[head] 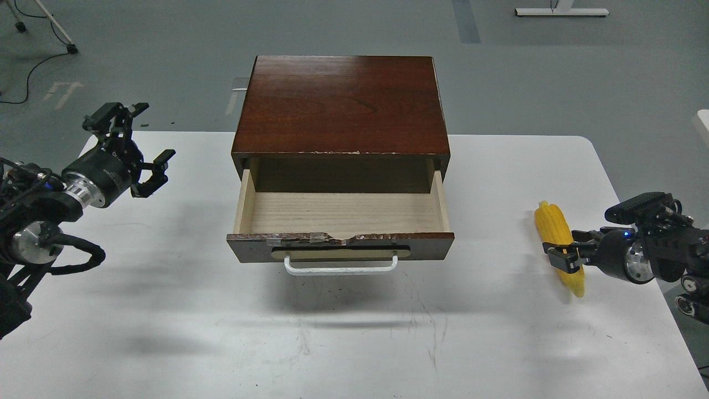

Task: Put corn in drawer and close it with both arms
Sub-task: 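Grasp the yellow corn cob with the right gripper and lift it, then carry the corn over the open drawer and release it inside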

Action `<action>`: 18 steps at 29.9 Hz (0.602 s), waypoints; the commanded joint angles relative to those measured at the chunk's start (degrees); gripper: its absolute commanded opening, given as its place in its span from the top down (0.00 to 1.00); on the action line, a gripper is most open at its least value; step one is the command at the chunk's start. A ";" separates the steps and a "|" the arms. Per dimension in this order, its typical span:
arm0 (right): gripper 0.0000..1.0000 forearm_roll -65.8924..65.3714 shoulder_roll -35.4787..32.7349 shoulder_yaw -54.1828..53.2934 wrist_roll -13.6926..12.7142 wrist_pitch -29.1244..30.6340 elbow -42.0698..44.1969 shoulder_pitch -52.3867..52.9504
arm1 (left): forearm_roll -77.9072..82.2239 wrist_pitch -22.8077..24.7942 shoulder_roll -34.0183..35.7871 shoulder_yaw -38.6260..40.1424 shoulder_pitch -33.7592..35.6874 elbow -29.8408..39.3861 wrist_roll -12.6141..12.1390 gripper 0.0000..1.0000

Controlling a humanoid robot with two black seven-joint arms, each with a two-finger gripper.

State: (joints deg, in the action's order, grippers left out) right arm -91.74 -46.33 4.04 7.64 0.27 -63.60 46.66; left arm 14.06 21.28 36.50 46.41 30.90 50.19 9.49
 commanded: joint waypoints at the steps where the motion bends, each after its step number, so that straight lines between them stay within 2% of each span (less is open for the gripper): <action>1: 0.75 1.30 1.68 0.01 -0.25 -2.81 1.28 -0.25 | 0.09 0.17 0.32 0.00 -0.75 0.00 0.00 0.02; 3: 0.79 1.30 1.68 0.01 0.19 -4.66 1.72 -0.07 | 0.18 0.17 0.41 0.00 -0.84 0.00 0.00 0.02; 6: 0.91 1.39 1.86 -0.25 0.54 -7.73 1.46 1.24 | 0.18 0.17 0.41 0.00 -0.75 0.00 0.00 0.02; 9: 0.92 1.22 1.86 -0.43 2.55 -9.14 1.20 6.24 | 0.18 0.08 0.50 0.00 -0.75 0.09 -0.09 0.02; 13: 0.91 0.08 2.21 -0.17 9.40 -14.15 -0.21 17.75 | 0.18 -0.01 1.29 0.00 -0.75 0.79 -0.09 0.02; 15: 0.90 -5.77 7.45 -0.08 13.18 -18.79 -1.09 24.07 | 0.27 -0.18 1.47 0.00 -0.75 0.97 -0.09 0.02; 16: 0.90 -5.81 7.48 -0.08 13.19 -18.82 -1.09 24.10 | 0.27 -0.18 1.47 0.00 -0.75 0.97 -0.09 0.02; 18: 0.87 -13.08 14.83 0.01 16.87 -21.97 -0.92 29.00 | 0.35 -0.27 1.55 0.00 -0.75 1.05 -0.09 0.02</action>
State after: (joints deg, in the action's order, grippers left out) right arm -97.42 -38.83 3.89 20.41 -18.06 -64.47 70.02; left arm 14.36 21.14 37.85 46.40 30.15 51.16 9.40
